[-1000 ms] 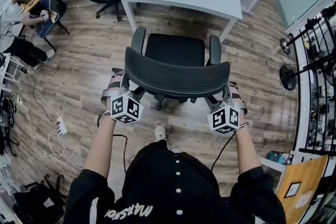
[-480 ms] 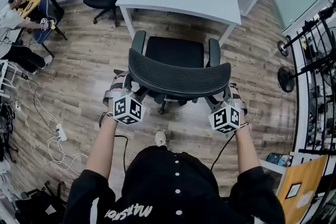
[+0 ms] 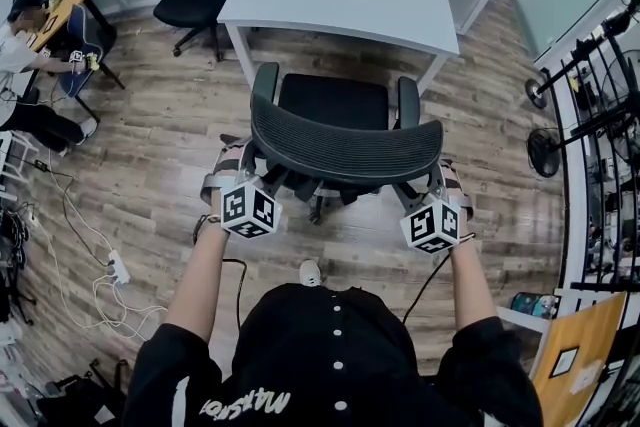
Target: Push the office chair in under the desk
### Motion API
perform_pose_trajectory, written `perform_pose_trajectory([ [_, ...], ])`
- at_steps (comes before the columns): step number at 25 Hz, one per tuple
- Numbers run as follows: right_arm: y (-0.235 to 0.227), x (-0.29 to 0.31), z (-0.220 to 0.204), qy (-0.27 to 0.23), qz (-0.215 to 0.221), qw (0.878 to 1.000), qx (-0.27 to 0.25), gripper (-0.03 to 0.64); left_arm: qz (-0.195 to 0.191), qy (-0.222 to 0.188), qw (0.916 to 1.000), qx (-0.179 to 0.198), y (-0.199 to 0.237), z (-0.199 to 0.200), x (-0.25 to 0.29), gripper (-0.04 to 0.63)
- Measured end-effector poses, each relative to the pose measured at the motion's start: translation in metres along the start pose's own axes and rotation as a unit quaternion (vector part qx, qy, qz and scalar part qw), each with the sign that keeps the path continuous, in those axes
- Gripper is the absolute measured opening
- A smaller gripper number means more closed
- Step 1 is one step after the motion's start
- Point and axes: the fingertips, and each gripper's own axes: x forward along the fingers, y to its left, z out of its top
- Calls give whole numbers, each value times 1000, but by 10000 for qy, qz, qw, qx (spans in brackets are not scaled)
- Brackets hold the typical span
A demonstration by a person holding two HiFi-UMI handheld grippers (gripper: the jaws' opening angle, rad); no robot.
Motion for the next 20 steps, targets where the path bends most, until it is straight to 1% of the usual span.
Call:
perform_pose_trajectory([
  [8,-9,16,8,68,-71,9999,19,279,-29,-79,9999,66,19,-8,12,321],
  [14,-14,23,9,61,-148,9999,-24,277,-36,-88,9999,82,26,-10,19,321],
  [20,-19,33,9,100,-130,9999,-37,276,3,-160,9998,119,32,-12,26,321],
])
